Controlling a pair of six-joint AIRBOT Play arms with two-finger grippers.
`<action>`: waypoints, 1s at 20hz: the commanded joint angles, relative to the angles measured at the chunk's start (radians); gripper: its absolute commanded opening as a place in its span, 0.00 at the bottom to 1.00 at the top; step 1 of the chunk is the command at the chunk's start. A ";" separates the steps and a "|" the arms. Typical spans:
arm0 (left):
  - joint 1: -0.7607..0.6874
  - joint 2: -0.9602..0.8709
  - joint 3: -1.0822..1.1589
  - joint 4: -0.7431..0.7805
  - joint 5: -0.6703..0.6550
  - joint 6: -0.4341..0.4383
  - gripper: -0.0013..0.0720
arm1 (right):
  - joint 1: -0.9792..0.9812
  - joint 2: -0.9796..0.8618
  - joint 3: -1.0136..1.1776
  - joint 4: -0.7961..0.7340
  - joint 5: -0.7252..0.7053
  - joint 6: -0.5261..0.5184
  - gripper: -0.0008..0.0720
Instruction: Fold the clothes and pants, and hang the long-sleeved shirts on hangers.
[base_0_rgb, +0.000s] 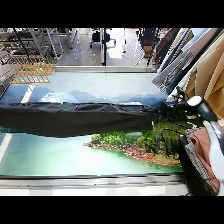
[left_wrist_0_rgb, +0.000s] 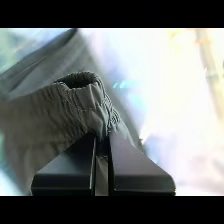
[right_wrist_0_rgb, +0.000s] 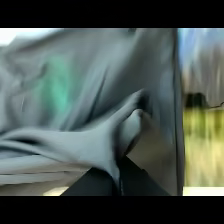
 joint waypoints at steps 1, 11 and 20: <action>-0.145 -0.085 0.023 -0.039 0.337 -0.069 0.10 | 0.020 -0.266 0.233 0.114 -0.050 0.014 0.17; -0.046 -0.102 0.024 0.194 -0.201 0.101 0.83 | -0.064 -0.203 0.230 0.025 0.418 -0.027 0.72; 0.023 -0.153 0.023 0.334 -0.402 0.090 0.83 | -0.039 -0.018 -0.102 0.039 0.395 0.045 0.79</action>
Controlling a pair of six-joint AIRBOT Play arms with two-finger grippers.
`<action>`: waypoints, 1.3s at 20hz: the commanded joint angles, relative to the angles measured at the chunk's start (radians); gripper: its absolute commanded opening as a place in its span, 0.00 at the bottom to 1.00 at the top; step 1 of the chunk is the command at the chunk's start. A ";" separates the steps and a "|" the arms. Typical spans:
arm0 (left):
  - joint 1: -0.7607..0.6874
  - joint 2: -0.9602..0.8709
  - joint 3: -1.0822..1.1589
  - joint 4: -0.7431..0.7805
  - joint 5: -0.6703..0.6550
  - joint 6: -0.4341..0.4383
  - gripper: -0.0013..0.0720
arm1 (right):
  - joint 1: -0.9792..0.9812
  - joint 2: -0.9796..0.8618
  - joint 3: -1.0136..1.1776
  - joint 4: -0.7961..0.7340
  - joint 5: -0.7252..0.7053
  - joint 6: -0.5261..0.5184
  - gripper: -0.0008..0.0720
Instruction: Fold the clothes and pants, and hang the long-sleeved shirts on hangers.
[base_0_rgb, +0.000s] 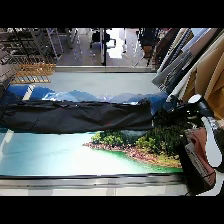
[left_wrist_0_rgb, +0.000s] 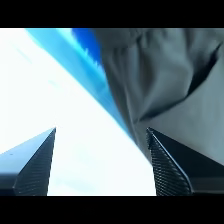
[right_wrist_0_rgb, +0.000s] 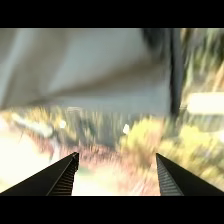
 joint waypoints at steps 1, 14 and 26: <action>-0.023 -0.045 -0.001 0.033 -0.027 -0.012 0.83 | 0.026 0.031 -0.158 0.019 -0.080 0.045 0.79; -0.092 -0.144 -0.001 -0.148 0.182 -0.113 0.66 | 0.172 -0.018 -0.311 0.348 -0.741 0.107 0.88; -0.044 -0.085 0.201 -0.562 0.058 -0.002 0.03 | 0.171 0.152 -0.052 0.340 -0.614 -0.347 0.04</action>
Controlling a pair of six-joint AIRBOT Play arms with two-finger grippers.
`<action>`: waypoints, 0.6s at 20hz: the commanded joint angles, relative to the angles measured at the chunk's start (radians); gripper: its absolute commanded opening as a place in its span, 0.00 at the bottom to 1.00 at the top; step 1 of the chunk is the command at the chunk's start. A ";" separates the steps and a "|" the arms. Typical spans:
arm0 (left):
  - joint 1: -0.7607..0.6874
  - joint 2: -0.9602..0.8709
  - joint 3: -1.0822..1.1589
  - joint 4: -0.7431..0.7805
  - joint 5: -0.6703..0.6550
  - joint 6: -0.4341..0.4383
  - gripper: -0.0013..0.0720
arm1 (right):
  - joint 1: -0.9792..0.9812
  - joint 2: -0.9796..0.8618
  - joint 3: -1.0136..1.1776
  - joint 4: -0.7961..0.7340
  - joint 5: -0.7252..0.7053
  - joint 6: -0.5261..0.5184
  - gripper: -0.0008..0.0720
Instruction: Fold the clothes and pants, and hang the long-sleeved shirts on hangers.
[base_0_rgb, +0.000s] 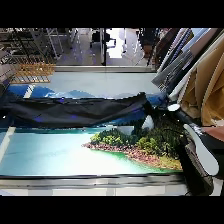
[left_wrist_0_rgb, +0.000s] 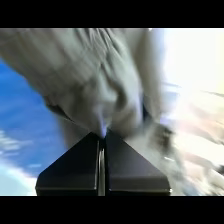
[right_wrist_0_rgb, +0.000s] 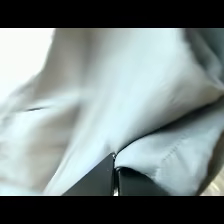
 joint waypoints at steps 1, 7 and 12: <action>0.034 0.060 0.063 -0.112 -0.070 0.111 0.03 | -0.032 0.111 0.134 -0.088 0.184 -0.217 0.04; 0.058 0.093 -0.043 0.441 -0.218 0.148 0.03 | 0.075 0.150 -0.188 -0.302 0.660 -0.149 0.04; 0.115 0.100 -0.043 0.656 -0.200 0.130 0.03 | 0.172 0.201 -0.461 -0.322 0.797 -0.042 0.52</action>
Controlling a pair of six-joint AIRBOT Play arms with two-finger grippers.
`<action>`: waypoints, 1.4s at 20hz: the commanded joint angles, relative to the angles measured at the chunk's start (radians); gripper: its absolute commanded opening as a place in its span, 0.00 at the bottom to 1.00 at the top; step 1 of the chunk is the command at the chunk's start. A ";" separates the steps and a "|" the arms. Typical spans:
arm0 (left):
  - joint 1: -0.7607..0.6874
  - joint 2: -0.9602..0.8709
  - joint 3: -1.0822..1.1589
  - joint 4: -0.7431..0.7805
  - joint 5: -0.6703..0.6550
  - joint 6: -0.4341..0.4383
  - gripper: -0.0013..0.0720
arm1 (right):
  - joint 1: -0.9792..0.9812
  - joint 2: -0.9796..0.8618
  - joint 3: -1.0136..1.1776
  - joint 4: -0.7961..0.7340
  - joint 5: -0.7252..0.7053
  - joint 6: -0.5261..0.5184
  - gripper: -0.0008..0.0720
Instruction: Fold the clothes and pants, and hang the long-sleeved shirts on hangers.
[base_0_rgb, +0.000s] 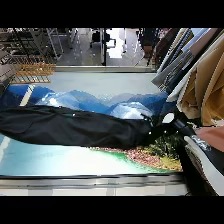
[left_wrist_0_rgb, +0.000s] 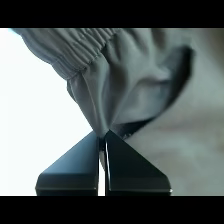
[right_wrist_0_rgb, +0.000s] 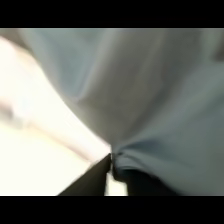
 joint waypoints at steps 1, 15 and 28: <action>0.041 0.005 -0.006 0.154 0.004 0.000 0.05 | 0.036 0.032 -0.132 -0.064 0.138 0.087 0.65; 0.020 0.118 0.019 -0.377 0.059 0.124 0.67 | -0.378 0.041 -0.135 0.153 -0.137 -0.013 0.96; -0.233 0.121 0.008 -0.369 -0.145 0.124 0.16 | -0.296 -0.095 -0.118 0.321 -0.353 -0.185 0.30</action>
